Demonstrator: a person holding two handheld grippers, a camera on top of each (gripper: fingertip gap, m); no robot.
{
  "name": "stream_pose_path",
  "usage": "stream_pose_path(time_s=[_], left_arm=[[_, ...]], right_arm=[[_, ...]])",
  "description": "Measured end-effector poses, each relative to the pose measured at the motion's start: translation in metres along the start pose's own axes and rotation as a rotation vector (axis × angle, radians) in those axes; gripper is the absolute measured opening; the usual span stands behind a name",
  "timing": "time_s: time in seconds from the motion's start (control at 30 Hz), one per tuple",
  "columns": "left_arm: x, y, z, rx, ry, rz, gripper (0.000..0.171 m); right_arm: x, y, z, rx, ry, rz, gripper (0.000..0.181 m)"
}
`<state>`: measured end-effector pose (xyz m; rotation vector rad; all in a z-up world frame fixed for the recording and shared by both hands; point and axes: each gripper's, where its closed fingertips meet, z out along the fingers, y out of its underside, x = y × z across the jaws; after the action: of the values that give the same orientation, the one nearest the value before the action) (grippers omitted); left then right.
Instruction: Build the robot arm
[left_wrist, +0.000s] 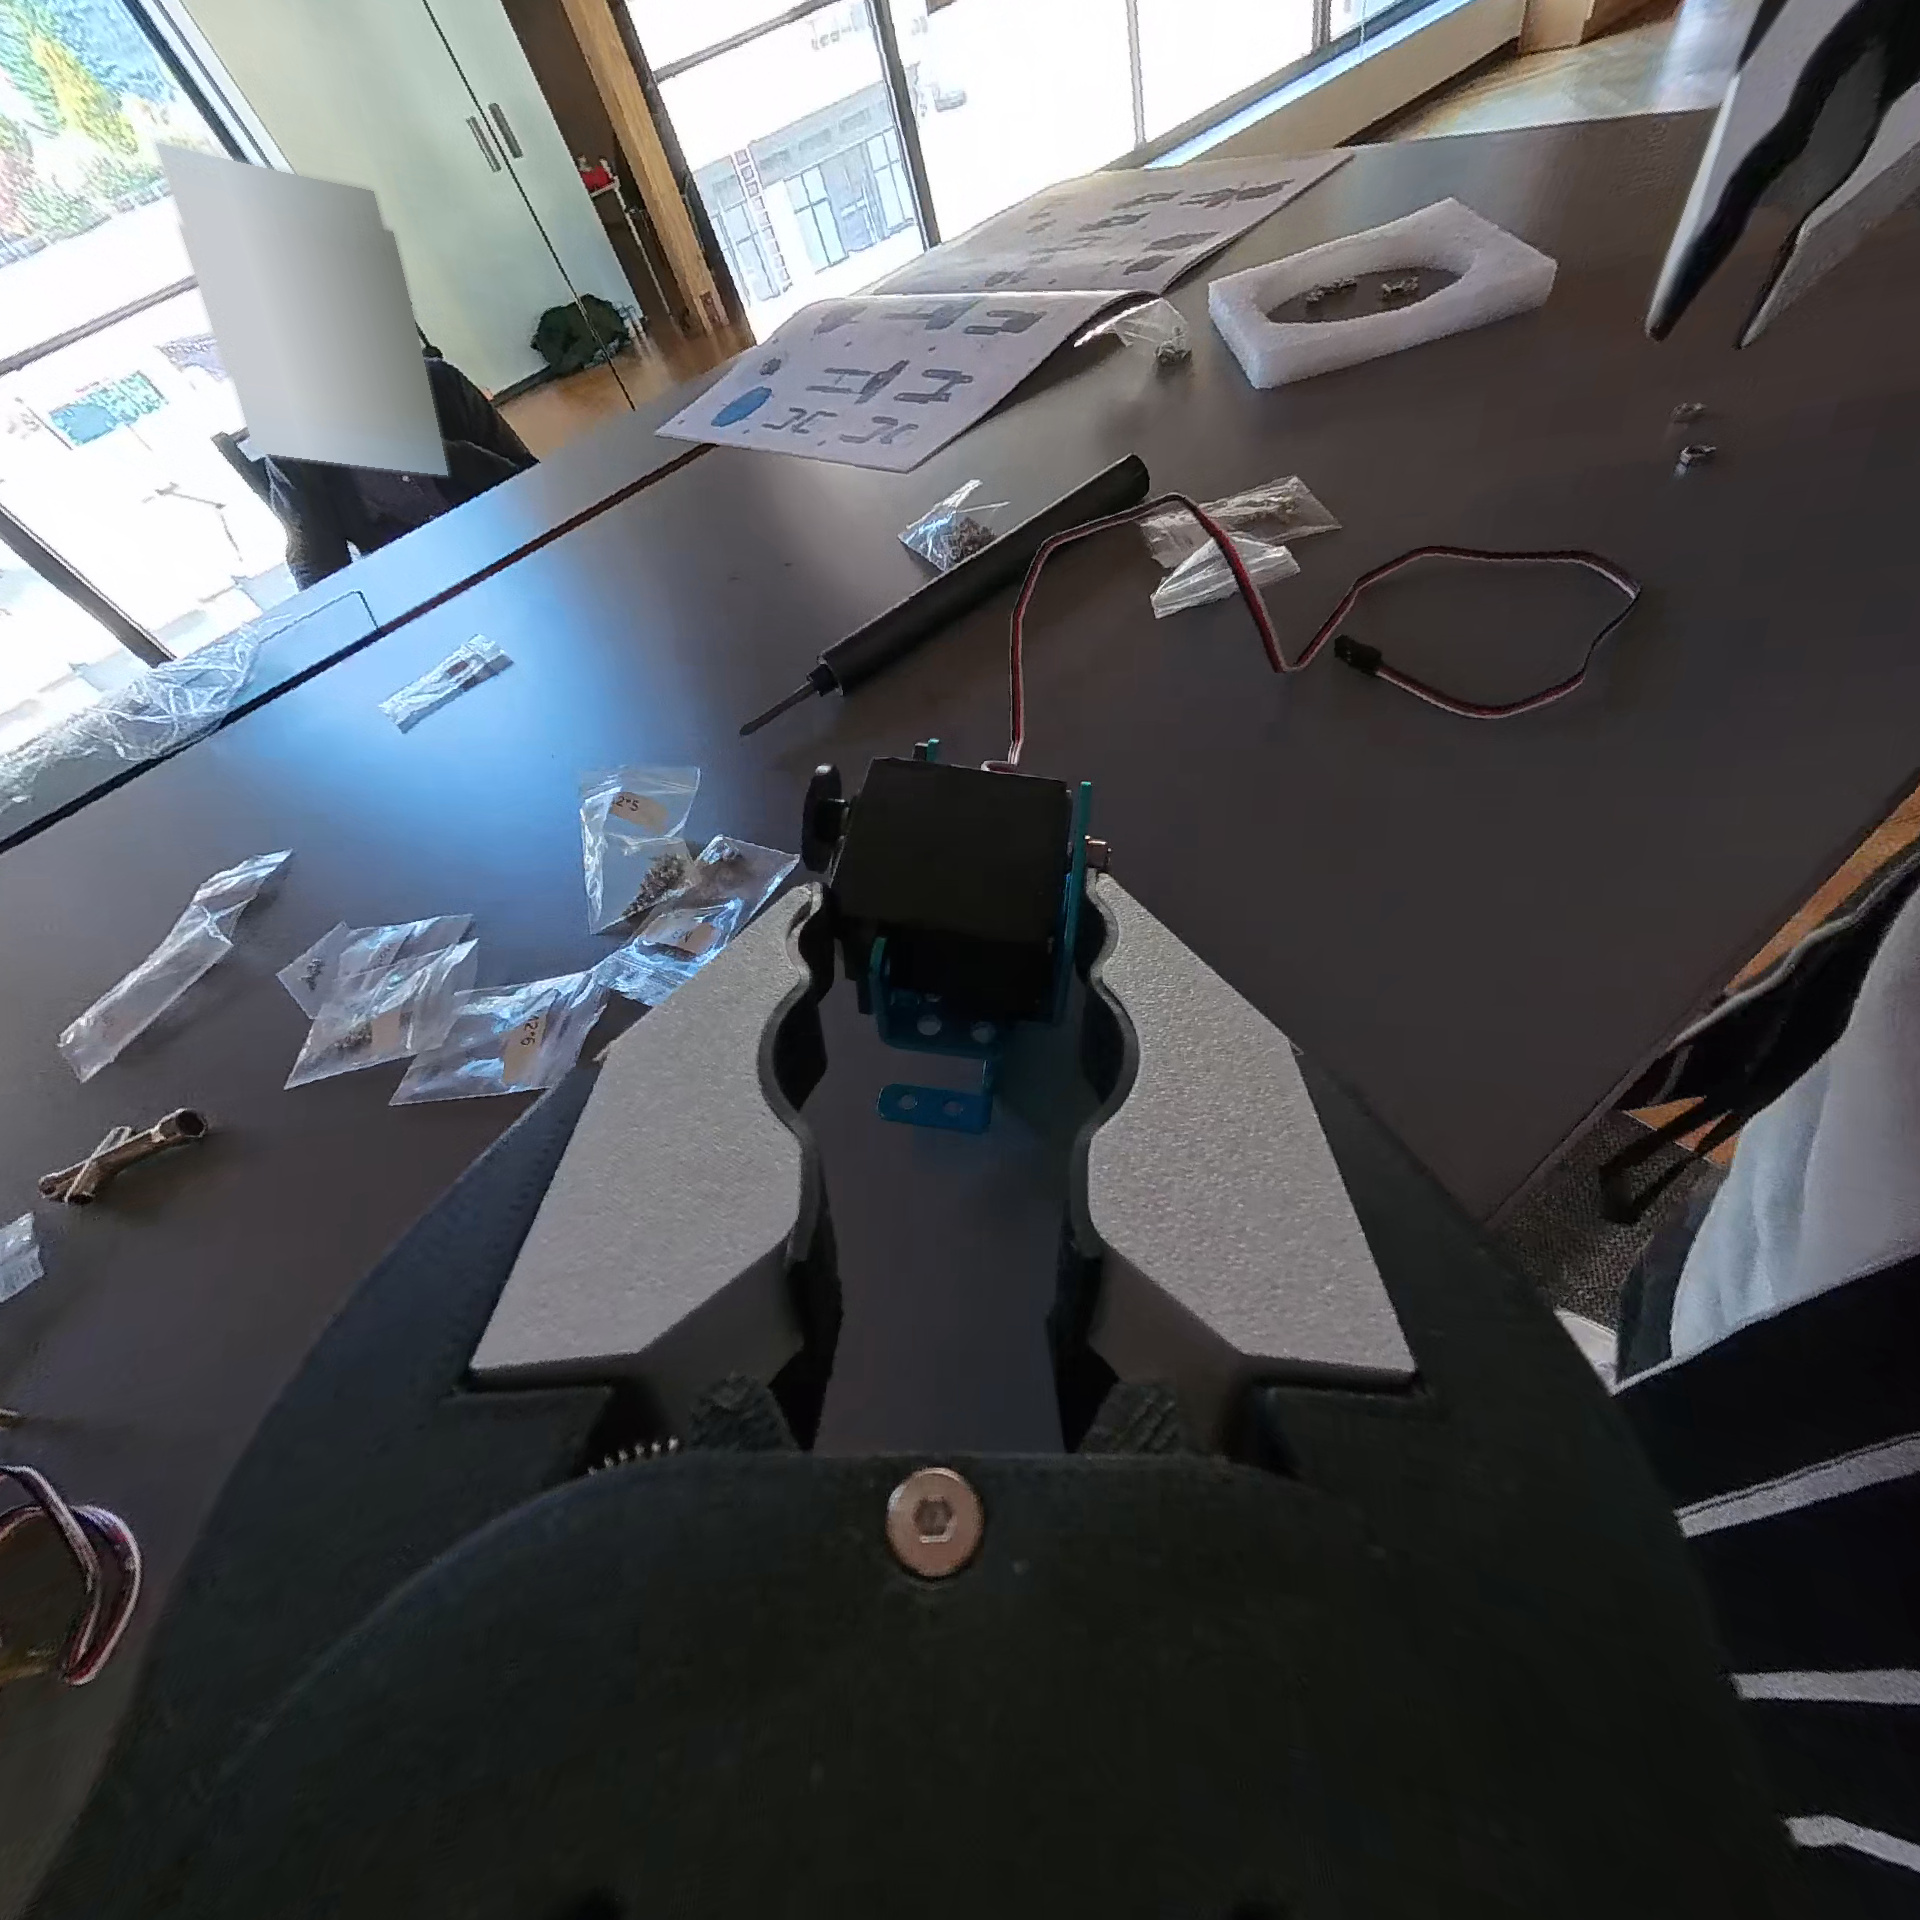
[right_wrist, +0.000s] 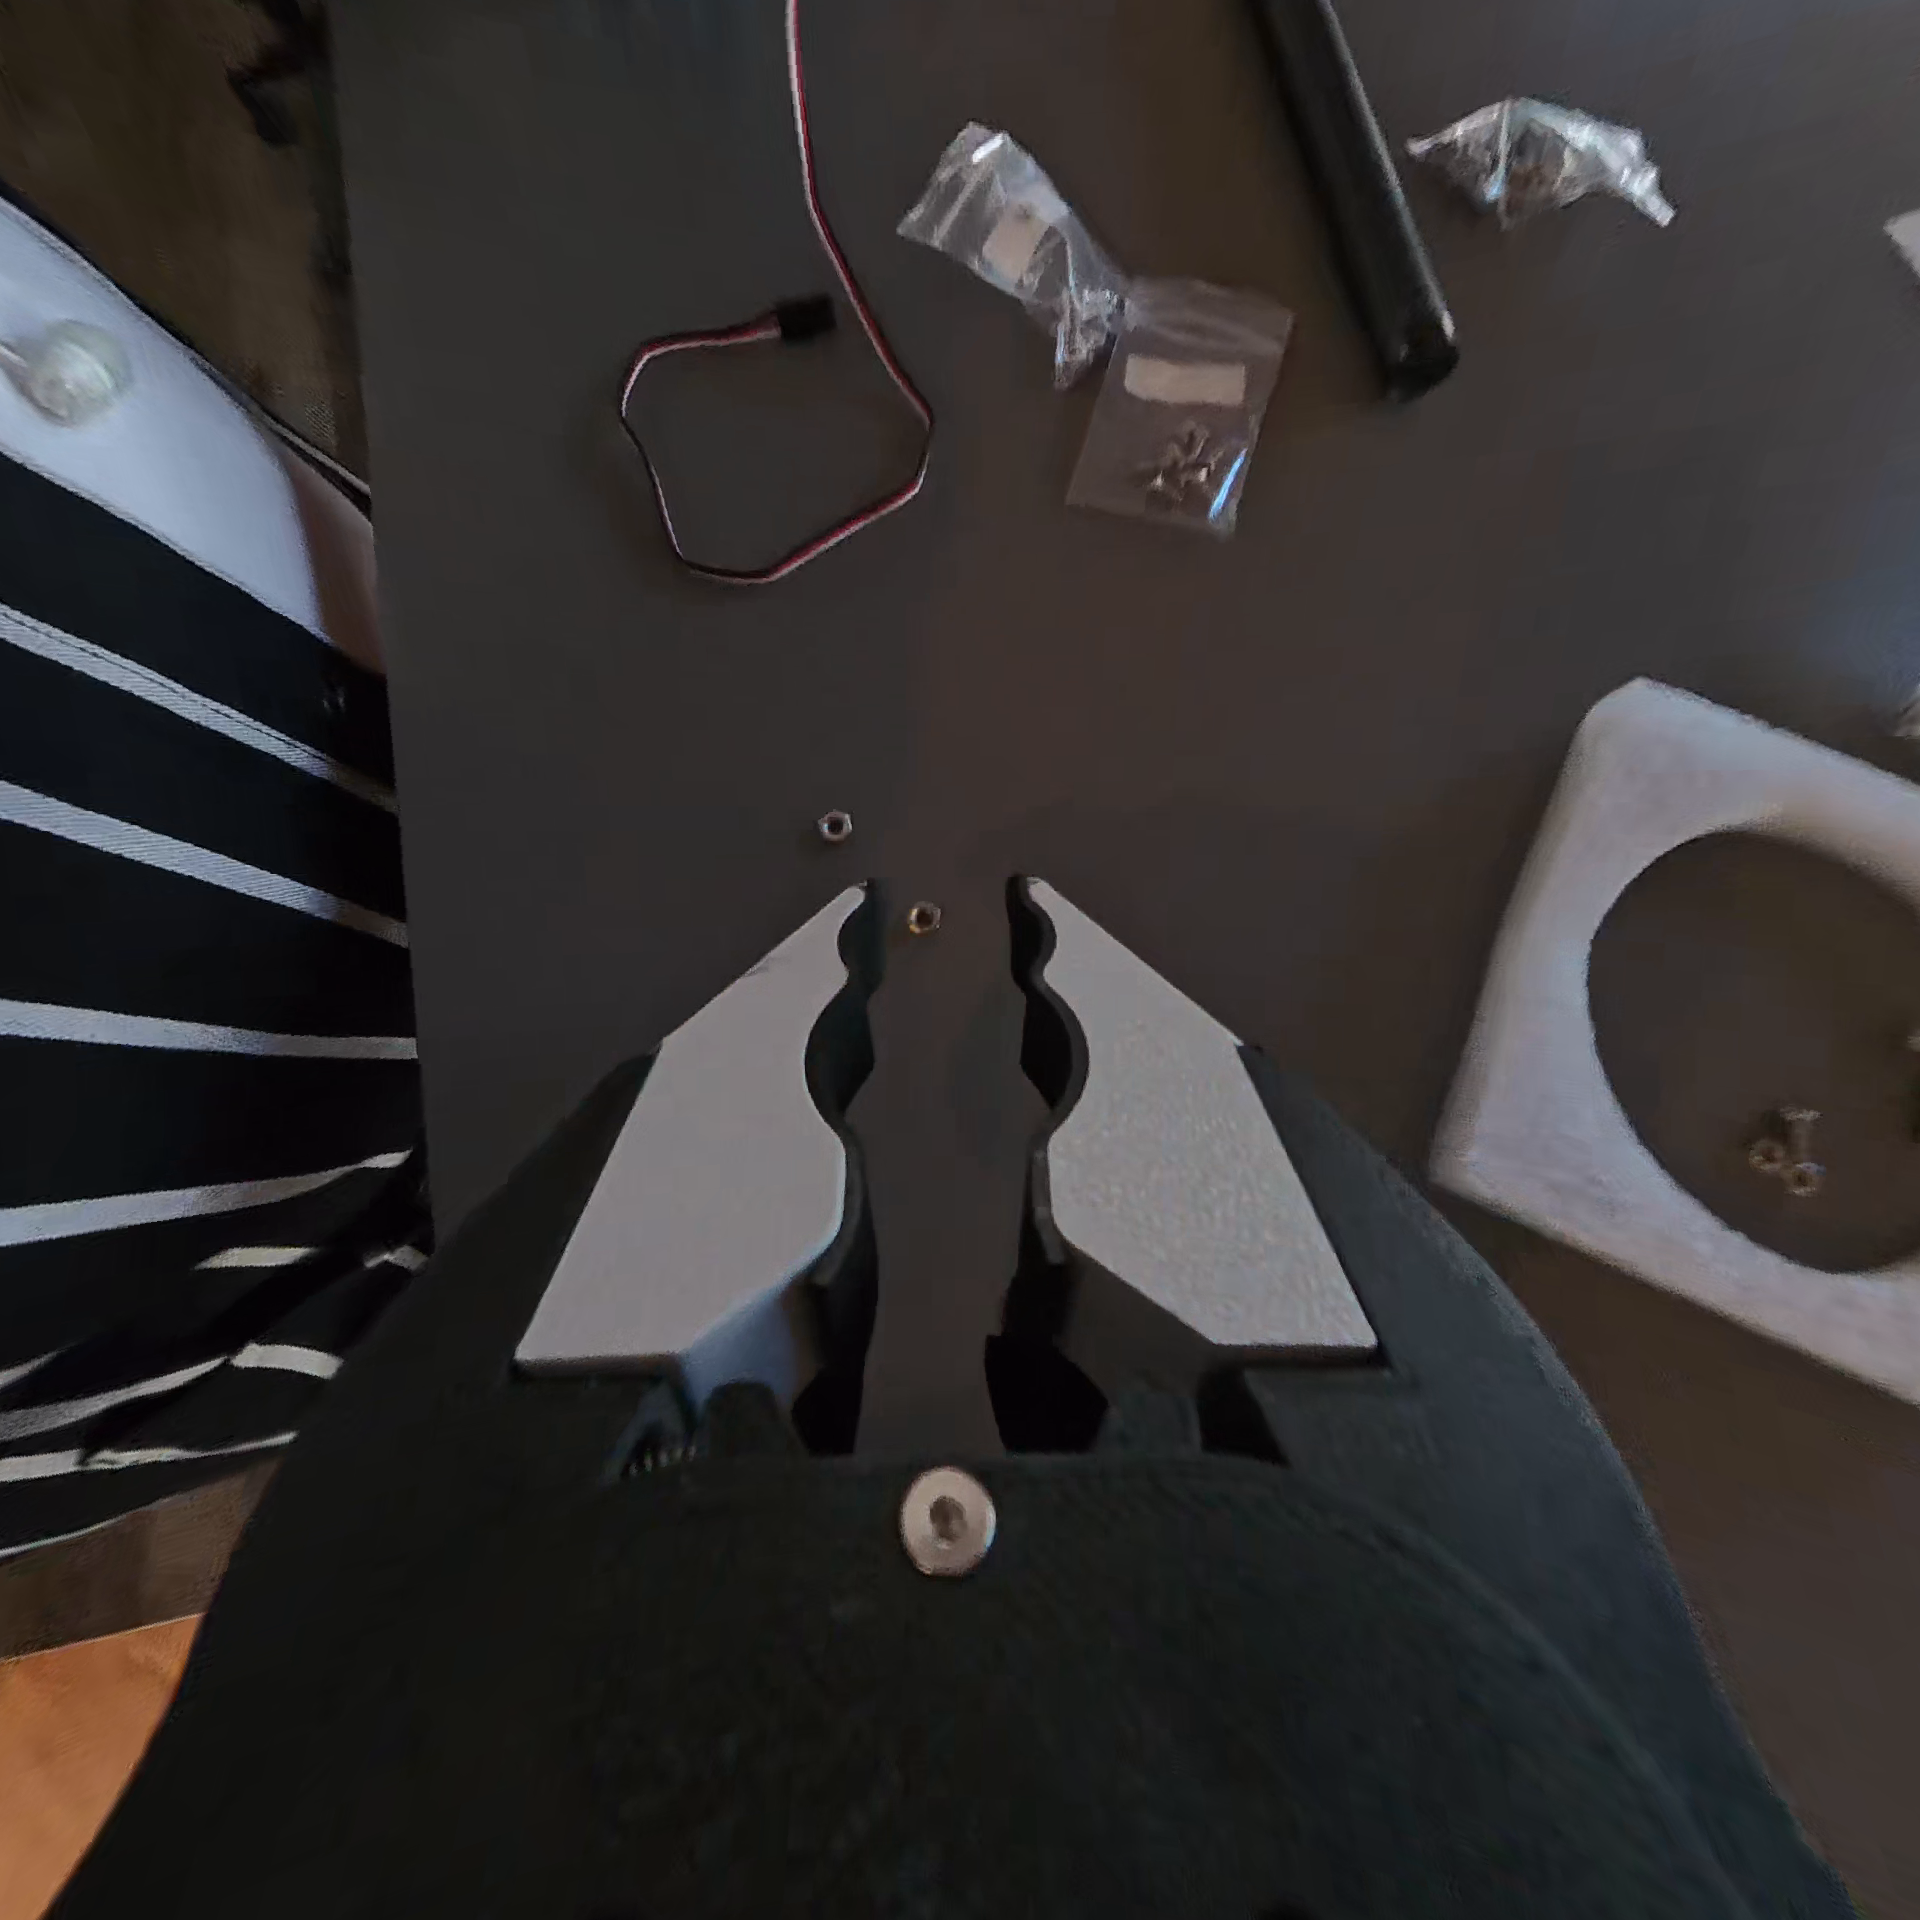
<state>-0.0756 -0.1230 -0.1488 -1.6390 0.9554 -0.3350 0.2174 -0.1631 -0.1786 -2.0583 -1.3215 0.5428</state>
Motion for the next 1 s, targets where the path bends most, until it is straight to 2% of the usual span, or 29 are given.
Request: stream_pose_path(time_s=[0.3, 0.53, 0.83, 1.0], left_arm=[[-0.001, 0.001, 0.001, -0.032, -0.036, -0.007, 0.045], [0.001, 0.001, 0.0, -0.066, -0.104, -0.011, 0.045], [0.004, 0.0, 0.0, -0.125, -0.264, -0.069, 0.045], [0.007, 0.0, 0.0, -0.165, -0.368, -0.079, 0.045]], right_arm=[[-0.004, 0.015, 0.013, -0.044, -0.074, 0.046, 0.02], [-0.004, 0.015, 0.014, -0.018, -0.096, -0.048, 0.006], [-0.005, 0.016, 0.012, 0.014, -0.166, -0.216, 0.006], [0.009, 0.018, 0.006, 0.037, -0.175, -0.278, 0.006]])
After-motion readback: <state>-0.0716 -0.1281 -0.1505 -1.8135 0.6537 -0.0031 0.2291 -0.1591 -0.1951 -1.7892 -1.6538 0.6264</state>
